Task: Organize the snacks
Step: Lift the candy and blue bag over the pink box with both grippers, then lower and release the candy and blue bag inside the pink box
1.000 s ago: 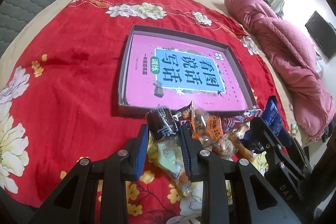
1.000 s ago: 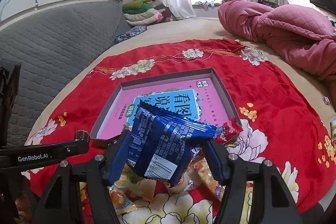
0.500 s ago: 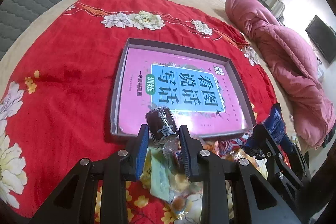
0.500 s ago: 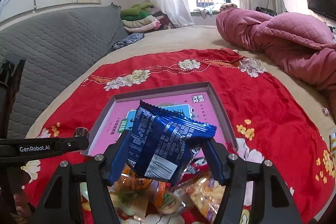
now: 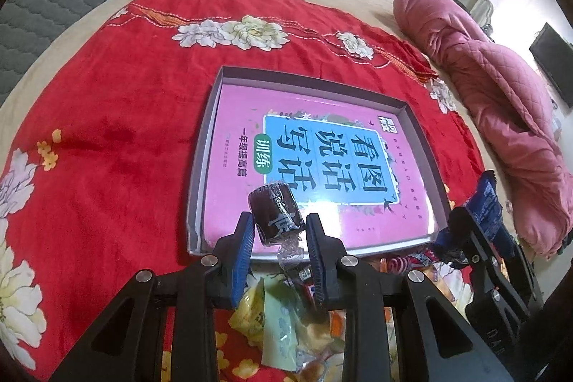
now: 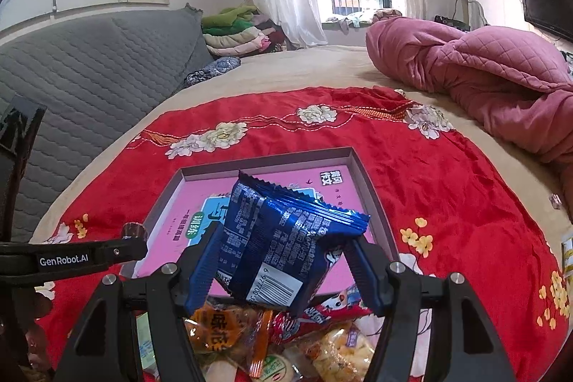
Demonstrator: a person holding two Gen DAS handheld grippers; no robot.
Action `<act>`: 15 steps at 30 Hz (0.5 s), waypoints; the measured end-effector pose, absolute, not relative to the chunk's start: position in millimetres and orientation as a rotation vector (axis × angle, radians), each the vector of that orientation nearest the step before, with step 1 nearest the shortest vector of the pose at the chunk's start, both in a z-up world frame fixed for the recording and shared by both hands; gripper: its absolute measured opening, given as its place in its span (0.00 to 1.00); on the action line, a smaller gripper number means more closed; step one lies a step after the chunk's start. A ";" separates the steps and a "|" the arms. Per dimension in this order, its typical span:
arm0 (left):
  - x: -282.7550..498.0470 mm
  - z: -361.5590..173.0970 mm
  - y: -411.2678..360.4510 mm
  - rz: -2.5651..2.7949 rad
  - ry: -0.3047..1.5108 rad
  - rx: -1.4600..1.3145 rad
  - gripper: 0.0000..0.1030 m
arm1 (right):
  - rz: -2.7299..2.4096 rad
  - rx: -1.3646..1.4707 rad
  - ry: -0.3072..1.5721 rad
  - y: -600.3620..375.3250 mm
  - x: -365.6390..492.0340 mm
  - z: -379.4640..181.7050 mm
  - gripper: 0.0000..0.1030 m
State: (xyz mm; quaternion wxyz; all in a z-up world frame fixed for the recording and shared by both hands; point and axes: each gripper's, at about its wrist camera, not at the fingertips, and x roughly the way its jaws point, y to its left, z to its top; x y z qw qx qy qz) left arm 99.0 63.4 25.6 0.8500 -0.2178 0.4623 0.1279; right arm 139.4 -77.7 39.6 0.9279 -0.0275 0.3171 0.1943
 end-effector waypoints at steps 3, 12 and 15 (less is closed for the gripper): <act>104.9 23.4 65.2 0.273 0.976 -0.457 0.29 | 0.392 -0.059 0.649 -77.6 143.3 37.6 0.64; 122.8 16.0 68.5 0.281 0.985 -0.445 0.29 | 0.367 -0.083 0.671 -75.6 161.3 24.8 0.64; 127.7 11.5 69.8 0.283 0.993 -0.447 0.29 | 0.358 -0.098 0.674 -72.9 165.7 20.8 0.64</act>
